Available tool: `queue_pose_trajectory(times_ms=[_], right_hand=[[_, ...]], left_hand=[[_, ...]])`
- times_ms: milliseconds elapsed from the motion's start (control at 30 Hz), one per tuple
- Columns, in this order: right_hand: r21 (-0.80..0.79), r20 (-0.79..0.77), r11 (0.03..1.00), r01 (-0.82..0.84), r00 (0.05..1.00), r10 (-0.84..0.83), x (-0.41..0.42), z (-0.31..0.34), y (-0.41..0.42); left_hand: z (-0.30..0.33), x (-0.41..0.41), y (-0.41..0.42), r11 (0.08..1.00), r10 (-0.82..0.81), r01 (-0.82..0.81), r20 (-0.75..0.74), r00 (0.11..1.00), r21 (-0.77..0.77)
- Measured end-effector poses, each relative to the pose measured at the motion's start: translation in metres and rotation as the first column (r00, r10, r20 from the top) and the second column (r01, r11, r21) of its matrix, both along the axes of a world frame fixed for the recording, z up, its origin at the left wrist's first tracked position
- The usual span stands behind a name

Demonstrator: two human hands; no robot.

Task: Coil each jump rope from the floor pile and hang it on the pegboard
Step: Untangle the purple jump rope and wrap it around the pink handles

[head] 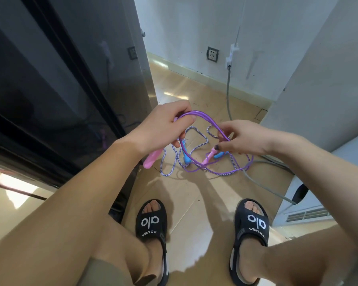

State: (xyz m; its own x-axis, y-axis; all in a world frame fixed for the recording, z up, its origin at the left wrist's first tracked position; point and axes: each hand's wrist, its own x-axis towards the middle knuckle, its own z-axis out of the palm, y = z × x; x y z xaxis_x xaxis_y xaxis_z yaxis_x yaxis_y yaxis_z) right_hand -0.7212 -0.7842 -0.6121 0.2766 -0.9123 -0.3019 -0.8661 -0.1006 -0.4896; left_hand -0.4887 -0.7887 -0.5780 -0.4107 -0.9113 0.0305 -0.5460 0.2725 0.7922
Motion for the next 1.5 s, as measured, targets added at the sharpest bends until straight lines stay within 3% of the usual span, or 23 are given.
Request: queue_pose_trajectory(times_ms=[167, 333, 467, 567, 633, 700, 800, 867, 933, 1000, 1100, 1233, 1300, 1367, 1500], right_hand=[[0.121, -0.141, 0.985, 0.126, 0.984, -0.108, -0.008, -0.008, -0.002], [0.264, -0.387, 0.946, 0.19, 0.919, -0.076, -0.013, -0.008, -0.002], [0.216, -0.482, 0.953, 0.215, 0.872, -0.087, -0.023, -0.003, -0.006], [0.406, -0.185, 0.885, 0.225, 0.969, -0.162, -0.021, 0.001, 0.002], [0.576, 0.07, 0.81, 0.106, 0.982, -0.178, -0.01, 0.006, 0.012], [0.599, 0.192, 0.801, 0.003, 0.97, -0.147, 0.002, 0.007, 0.018], [0.513, 0.281, 0.857, -0.048, 0.953, -0.115, 0.017, 0.003, 0.017], [0.448, 0.347, 0.893, -0.04, 0.929, -0.132, 0.022, -0.001, 0.014], [0.373, 0.36, 0.926, 0.053, 0.912, -0.197, 0.021, -0.005, 0.008], [0.201, 0.292, 0.952, 0.229, 0.914, -0.282, 0.018, -0.006, 0.002], [-0.011, 0.348, 0.869, 0.494, 0.817, -0.46, 0.011, -0.012, -0.008], [0.02, 0.543, 0.788, 0.616, 0.655, -0.526, 0.01, -0.008, -0.014], [0.029, 0.583, 0.781, 0.624, 0.624, -0.521, 0.012, -0.005, -0.015], [-0.032, 0.543, 0.78, 0.625, 0.666, -0.511, 0.012, -0.005, -0.016], [-0.348, 0.276, 0.785, 0.512, 0.857, -0.436, 0.003, -0.007, -0.02]], left_hand=[[-0.002, 0.004, 0.0, 1.0, 0.003, -0.002, 0.054, 0.999, -0.014], [-0.007, 0.005, 0.0, 0.999, 0.042, -0.043, 0.055, 0.998, 0.024], [-0.005, 0.009, -0.004, 0.995, 0.092, -0.092, 0.006, 0.996, 0.039], [-0.002, 0.011, -0.005, 0.992, 0.097, -0.088, -0.091, 0.991, 0.095], [0.0, 0.009, -0.004, 0.988, 0.109, -0.089, -0.16, 0.981, 0.126], [0.002, 0.005, -0.003, 0.981, 0.144, -0.105, -0.244, 0.959, 0.166], [0.005, 0.0, -0.002, 0.964, 0.188, -0.104, -0.351, 0.917, 0.244], [0.004, -0.001, -0.002, 0.964, 0.186, -0.103, -0.344, 0.92, 0.245], [0.002, 0.002, -0.003, 0.969, 0.181, -0.114, -0.309, 0.934, 0.22], [0.0, 0.006, -0.004, 0.969, 0.174, -0.112, -0.284, 0.943, 0.222], [-0.004, 0.009, -0.003, 0.924, 0.097, 0.017, -0.278, 0.956, 0.381], [-0.005, 0.006, 0.005, 0.838, -0.102, 0.176, -0.169, 0.98, 0.516], [-0.004, 0.006, 0.006, 0.842, -0.09, 0.17, -0.177, 0.98, 0.513], [-0.004, 0.009, 0.003, 0.854, -0.062, 0.154, -0.197, 0.978, 0.496], [-0.009, 0.014, 0.001, 0.863, -0.037, 0.103, -0.143, 0.989, 0.494]])
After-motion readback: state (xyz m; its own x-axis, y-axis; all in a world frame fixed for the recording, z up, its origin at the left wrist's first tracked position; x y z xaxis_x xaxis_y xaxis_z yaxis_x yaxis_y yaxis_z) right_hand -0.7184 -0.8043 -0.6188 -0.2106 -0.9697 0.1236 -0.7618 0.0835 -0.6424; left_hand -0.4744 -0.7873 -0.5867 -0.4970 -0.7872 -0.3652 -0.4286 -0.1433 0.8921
